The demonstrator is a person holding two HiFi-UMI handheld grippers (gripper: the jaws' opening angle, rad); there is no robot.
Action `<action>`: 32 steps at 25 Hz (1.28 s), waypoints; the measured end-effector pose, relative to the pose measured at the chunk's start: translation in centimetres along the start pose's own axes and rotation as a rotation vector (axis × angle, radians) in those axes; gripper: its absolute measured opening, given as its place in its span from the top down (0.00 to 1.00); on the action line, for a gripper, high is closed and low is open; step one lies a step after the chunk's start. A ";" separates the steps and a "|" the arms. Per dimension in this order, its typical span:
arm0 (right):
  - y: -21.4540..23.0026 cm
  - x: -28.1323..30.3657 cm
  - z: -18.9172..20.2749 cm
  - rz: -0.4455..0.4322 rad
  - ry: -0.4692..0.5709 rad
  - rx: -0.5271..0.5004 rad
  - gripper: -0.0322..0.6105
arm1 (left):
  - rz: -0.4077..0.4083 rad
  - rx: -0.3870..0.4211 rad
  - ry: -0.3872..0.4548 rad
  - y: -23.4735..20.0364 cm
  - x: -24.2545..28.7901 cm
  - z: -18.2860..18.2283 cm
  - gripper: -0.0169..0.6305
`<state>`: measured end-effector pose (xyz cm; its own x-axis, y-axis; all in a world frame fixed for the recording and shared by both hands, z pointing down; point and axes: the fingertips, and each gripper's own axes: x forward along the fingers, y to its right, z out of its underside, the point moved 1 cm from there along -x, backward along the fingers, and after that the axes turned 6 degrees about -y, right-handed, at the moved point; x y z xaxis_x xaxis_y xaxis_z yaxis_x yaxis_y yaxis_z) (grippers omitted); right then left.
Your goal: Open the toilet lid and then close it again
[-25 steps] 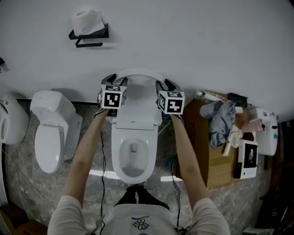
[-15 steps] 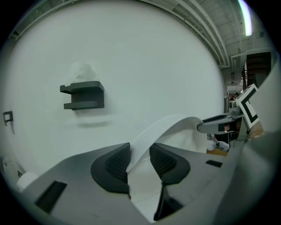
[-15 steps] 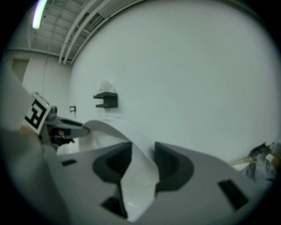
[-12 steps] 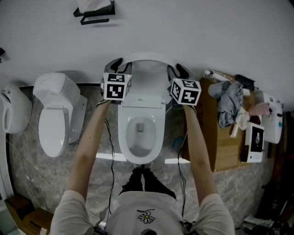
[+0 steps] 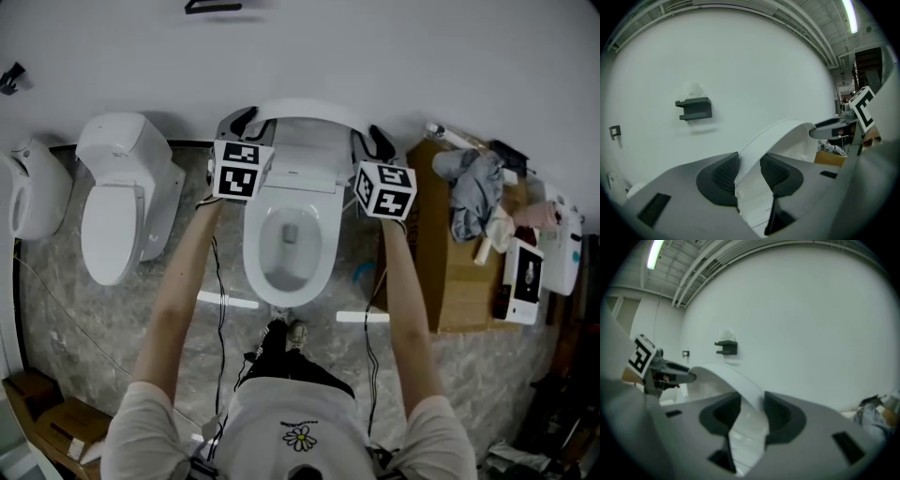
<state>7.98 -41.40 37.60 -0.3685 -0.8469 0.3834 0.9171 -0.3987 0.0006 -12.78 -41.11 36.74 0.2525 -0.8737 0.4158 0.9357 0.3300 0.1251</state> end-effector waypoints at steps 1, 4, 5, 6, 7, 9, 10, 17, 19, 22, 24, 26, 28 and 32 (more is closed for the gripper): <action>-0.3 -0.7 0.4 -0.005 -0.004 -0.010 0.68 | 0.004 0.007 -0.013 0.4 -0.7 0.4 0.72; -1.2 -2.7 1.8 -0.024 -0.017 -0.041 0.68 | 0.007 0.044 -0.050 1.5 -2.7 1.9 0.72; -1.5 -3.3 2.3 -0.031 -0.022 -0.052 0.68 | 0.003 0.054 -0.059 2.0 -3.3 2.4 0.72; -1.8 -4.1 2.9 -0.036 -0.028 -0.064 0.68 | -0.004 0.061 -0.066 2.4 -4.0 2.9 0.72; -2.1 -4.8 3.5 -0.042 -0.036 -0.076 0.68 | -0.010 0.063 -0.070 2.9 -4.7 3.5 0.72; -3.0 -6.1 4.8 -0.055 -0.048 -0.097 0.68 | -0.021 0.062 -0.072 3.5 -6.1 4.9 0.72; -3.5 -6.7 5.4 -0.061 -0.051 -0.107 0.68 | -0.026 0.064 -0.073 3.8 -6.7 5.5 0.72; -5.7 -10.5 9.6 -0.075 -0.099 -0.180 0.67 | -0.047 0.135 -0.096 6.0 -10.3 9.8 0.71; -6.5 -11.5 10.9 -0.080 -0.124 -0.199 0.67 | -0.045 0.160 -0.104 6.7 -11.3 11.2 0.71; -7.1 -12.8 12.5 -0.069 -0.138 -0.225 0.67 | -0.030 0.203 -0.113 7.7 -12.3 12.7 0.70; -7.6 -13.6 13.7 -0.056 -0.143 -0.246 0.67 | -0.019 0.252 -0.127 8.3 -13.1 13.8 0.70; -8.4 -14.8 15.5 -0.051 -0.161 -0.270 0.67 | -0.004 0.296 -0.148 9.1 -14.3 15.6 0.69; -9.1 -15.7 17.3 -0.049 -0.186 -0.289 0.67 | 0.008 0.321 -0.159 9.9 -15.3 17.3 0.68; -10.2 -17.0 20.5 -0.030 -0.240 -0.312 0.67 | 0.016 0.341 -0.176 11.2 -16.7 20.3 0.67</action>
<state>8.02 -15.74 50.01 -0.3145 -0.7417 0.5924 0.8025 -0.5411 -0.2514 -11.57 -15.55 49.49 0.1927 -0.8025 0.5647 0.7886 0.4692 0.3976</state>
